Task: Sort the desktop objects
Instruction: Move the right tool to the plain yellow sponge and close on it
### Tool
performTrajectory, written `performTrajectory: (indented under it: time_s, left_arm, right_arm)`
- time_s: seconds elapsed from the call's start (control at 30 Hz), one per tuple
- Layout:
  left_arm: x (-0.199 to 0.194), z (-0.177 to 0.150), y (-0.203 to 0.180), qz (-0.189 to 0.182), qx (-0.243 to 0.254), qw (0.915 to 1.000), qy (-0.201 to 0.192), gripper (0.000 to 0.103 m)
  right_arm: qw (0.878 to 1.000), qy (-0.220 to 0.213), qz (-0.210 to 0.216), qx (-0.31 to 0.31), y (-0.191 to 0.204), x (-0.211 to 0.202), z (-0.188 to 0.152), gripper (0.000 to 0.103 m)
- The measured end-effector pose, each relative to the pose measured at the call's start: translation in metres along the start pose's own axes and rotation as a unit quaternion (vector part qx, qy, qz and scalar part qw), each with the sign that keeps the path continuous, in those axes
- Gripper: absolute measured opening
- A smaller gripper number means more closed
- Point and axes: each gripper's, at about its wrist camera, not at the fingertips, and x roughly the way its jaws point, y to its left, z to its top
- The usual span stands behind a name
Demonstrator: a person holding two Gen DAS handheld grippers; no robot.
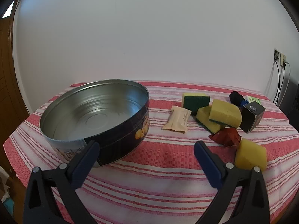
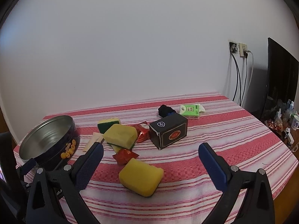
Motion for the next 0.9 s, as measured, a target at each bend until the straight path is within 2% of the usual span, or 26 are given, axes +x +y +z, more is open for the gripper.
performTrajectory:
  time_s: [0.63, 0.83, 0.9]
  left_arm:
    - [0.01, -0.004, -0.005, -0.006, 0.01, 0.9998, 0.015, 0.102]
    - [0.016, -0.004, -0.008, -0.011, 0.015, 0.9996, 0.021, 0.102]
    - [0.018, -0.005, -0.011, -0.013, 0.021, 0.9994, 0.024, 0.102]
  right_arm:
    - [1.0, 0.027, 0.003, 0.004, -0.01, 0.022, -0.008, 0.102]
    - [0.999, 0.039, 0.017, -0.003, -0.029, 0.029, -0.013, 0.102]
    - [0.998, 0.044, 0.041, 0.004, -0.038, 0.031, -0.015, 0.102]
